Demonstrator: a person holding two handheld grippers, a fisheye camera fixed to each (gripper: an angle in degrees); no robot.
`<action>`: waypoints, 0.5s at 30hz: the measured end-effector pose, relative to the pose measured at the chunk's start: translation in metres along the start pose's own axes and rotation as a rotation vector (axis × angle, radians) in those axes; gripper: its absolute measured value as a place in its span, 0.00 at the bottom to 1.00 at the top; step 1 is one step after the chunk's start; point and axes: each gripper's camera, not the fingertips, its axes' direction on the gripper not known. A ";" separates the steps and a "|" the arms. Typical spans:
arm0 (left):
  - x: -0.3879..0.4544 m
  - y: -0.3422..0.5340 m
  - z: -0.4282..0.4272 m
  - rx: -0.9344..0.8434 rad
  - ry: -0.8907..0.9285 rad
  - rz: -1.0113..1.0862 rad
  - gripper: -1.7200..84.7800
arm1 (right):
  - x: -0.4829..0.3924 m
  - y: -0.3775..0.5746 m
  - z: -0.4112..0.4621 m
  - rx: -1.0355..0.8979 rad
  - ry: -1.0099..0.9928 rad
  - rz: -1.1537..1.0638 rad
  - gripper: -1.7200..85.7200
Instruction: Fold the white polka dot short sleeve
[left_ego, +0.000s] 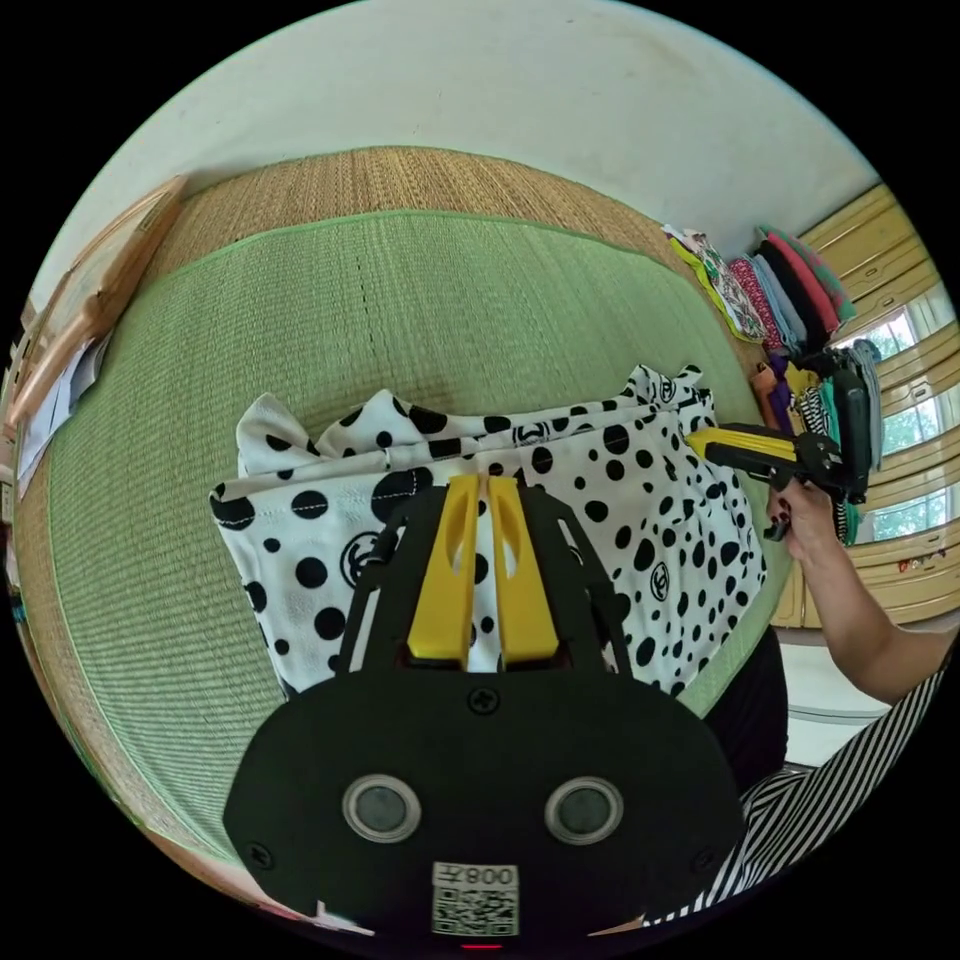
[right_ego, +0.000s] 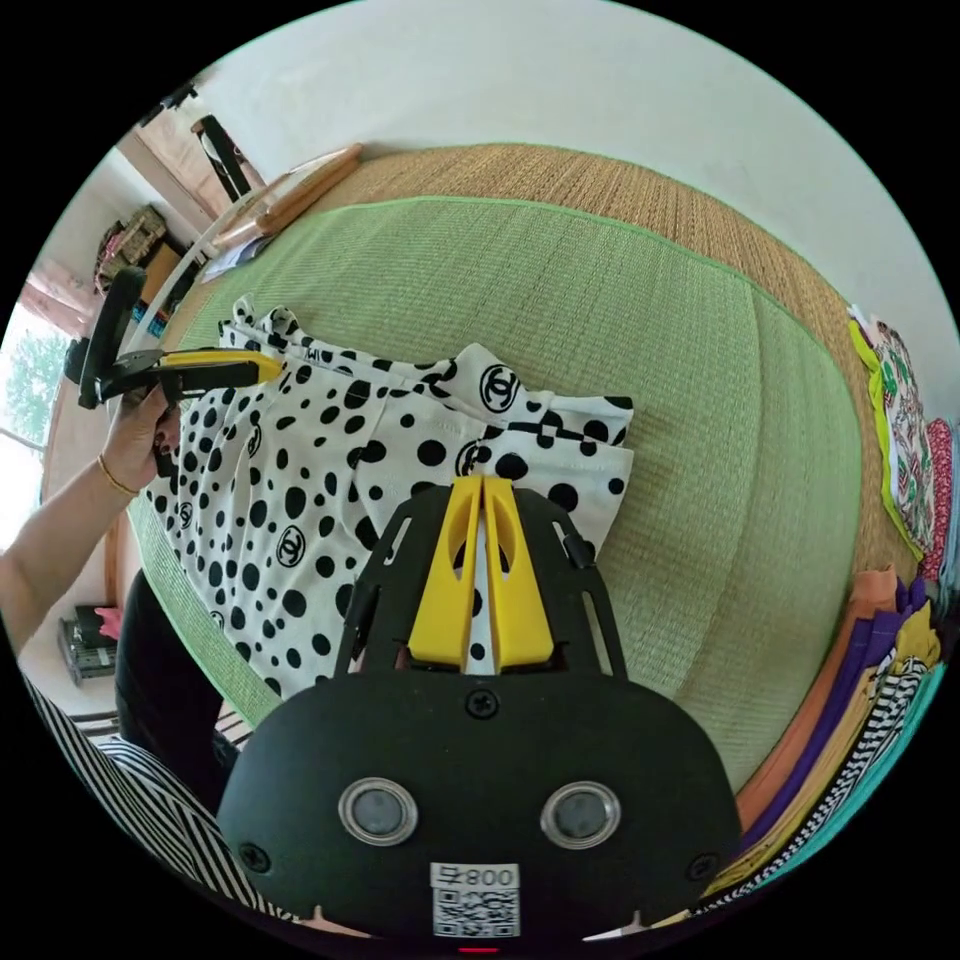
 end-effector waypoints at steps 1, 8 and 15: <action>0.002 -0.002 0.002 0.006 0.009 -0.007 0.03 | 0.001 -0.002 0.001 -0.008 -0.040 0.012 0.02; 0.015 -0.016 0.003 0.092 0.042 -0.030 0.02 | -0.012 -0.003 -0.014 0.083 -0.064 0.033 0.02; 0.021 -0.031 0.030 0.064 0.045 -0.056 0.02 | -0.058 -0.013 -0.012 0.147 -0.125 -0.029 0.02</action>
